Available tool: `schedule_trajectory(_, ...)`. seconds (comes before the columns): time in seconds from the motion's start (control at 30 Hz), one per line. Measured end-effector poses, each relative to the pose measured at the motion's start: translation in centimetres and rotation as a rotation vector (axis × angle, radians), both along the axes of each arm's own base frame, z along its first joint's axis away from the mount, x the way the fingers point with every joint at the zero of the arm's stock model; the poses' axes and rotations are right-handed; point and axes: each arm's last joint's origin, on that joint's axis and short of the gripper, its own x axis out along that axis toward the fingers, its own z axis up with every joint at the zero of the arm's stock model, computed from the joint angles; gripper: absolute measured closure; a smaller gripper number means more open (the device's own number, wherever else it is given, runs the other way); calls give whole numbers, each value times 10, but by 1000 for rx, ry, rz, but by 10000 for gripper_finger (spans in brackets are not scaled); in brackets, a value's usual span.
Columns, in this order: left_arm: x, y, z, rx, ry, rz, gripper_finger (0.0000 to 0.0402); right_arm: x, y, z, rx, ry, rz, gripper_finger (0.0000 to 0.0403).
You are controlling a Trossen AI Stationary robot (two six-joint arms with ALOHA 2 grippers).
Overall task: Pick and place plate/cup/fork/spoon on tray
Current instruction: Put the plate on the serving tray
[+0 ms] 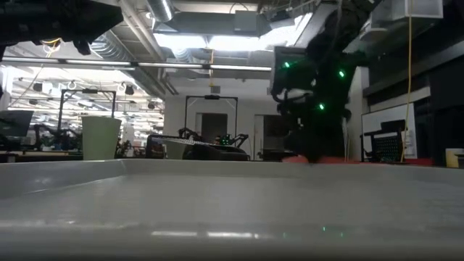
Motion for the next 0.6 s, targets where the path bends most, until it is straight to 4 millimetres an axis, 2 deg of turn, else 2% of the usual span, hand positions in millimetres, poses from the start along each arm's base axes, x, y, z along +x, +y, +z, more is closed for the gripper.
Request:
schedule_trajectory(0.13,0,0,0,1,1,4,316,11,3,36,-44,21,32,398)
schedule_trajectory(0.3,-2,4,0,-17,32,138,316,25,29,91,-64,-31,113,399)
schedule_trajectory(0.4,-2,5,-1,-39,42,184,316,31,56,120,-70,-75,188,399)
schedule_trajectory(0.6,-2,5,-1,-37,48,185,316,31,136,171,-14,-321,337,399)
